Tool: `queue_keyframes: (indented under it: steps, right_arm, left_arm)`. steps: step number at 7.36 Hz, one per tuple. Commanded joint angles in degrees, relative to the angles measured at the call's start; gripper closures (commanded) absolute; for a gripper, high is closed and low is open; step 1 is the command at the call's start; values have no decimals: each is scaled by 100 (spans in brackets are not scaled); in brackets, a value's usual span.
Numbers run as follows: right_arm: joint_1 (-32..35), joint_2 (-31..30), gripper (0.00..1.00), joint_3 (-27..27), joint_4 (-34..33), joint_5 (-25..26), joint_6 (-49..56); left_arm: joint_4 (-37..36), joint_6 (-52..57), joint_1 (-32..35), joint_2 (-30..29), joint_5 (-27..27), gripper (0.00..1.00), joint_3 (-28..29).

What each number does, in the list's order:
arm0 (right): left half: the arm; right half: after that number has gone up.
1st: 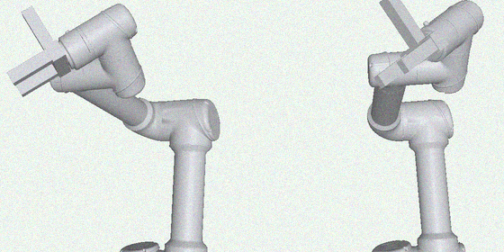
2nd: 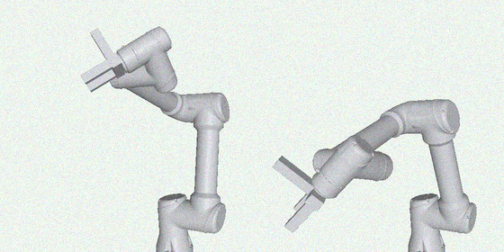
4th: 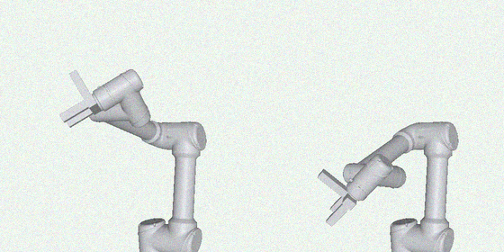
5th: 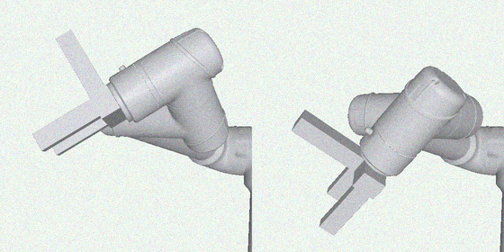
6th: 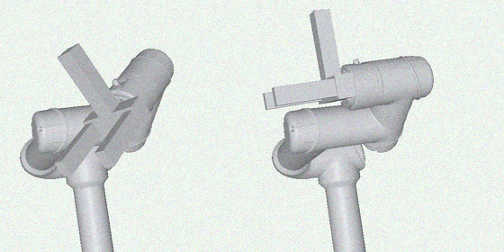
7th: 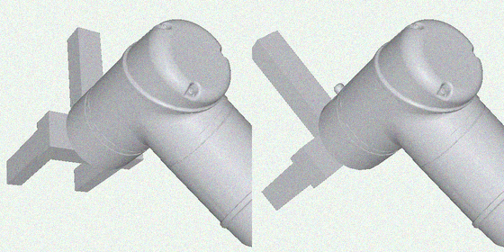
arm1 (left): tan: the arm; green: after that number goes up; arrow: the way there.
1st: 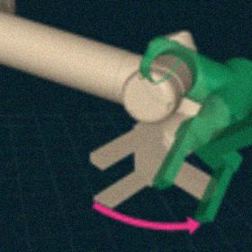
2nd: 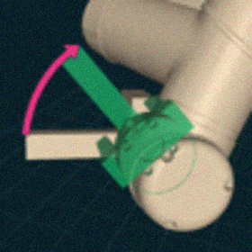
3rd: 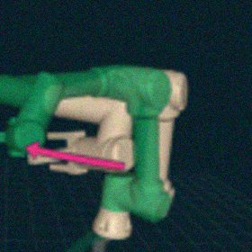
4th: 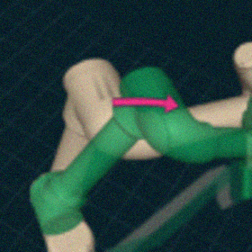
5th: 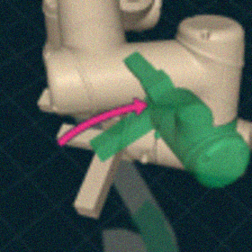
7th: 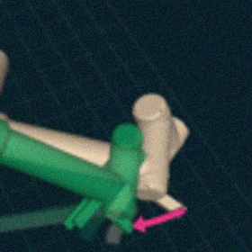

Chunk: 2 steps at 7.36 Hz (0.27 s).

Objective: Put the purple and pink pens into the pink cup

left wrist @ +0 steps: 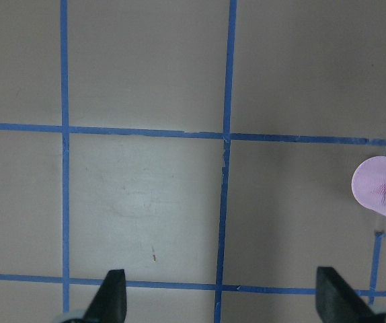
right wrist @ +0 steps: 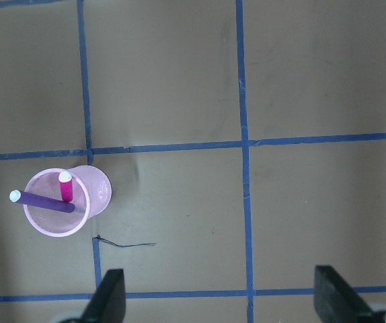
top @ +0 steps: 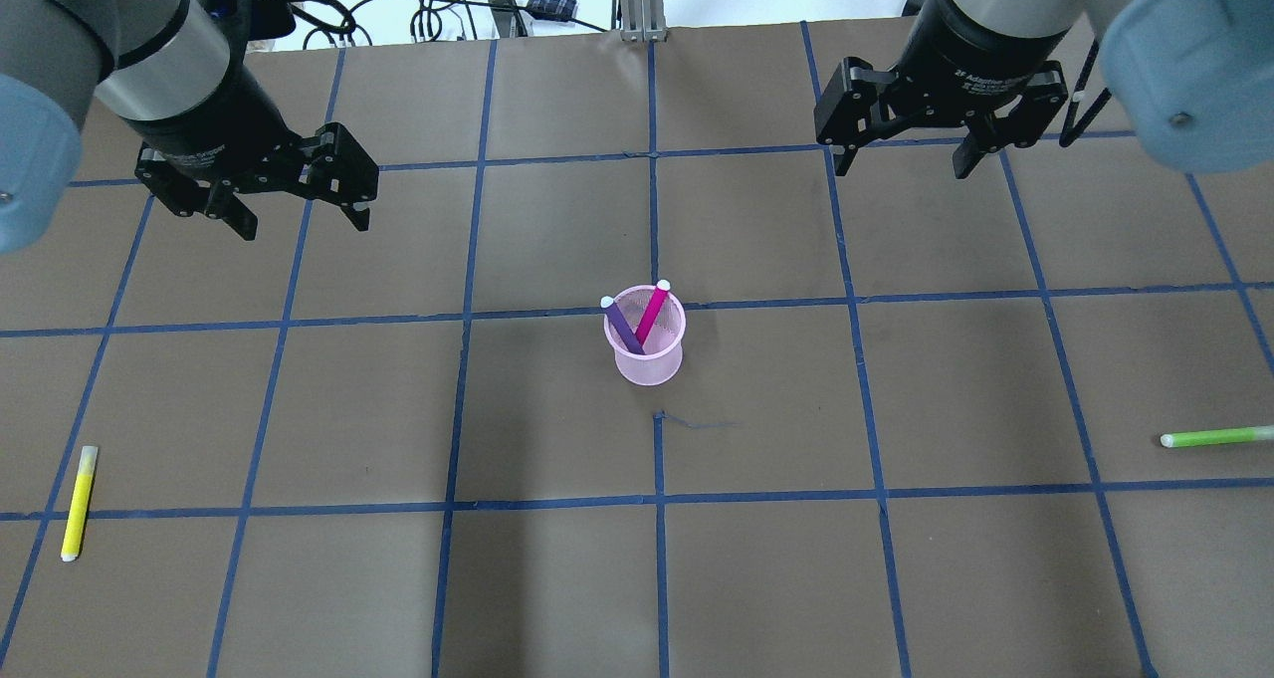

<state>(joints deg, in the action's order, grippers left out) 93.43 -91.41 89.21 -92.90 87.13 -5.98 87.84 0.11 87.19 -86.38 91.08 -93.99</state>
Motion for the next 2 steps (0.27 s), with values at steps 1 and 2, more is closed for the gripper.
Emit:
queue_keyframes:
  steps: [1, 2]
  right_arm:
    - [0, 0, 0, 0, 0, -4, 0]
    - [0, 0, 0, 0, 0, -4, 0]
  left_arm:
    - [-4, 7, 0, 17, 24, 0, -23]
    - [-12, 15, -35, 16, 33, 0, -23]
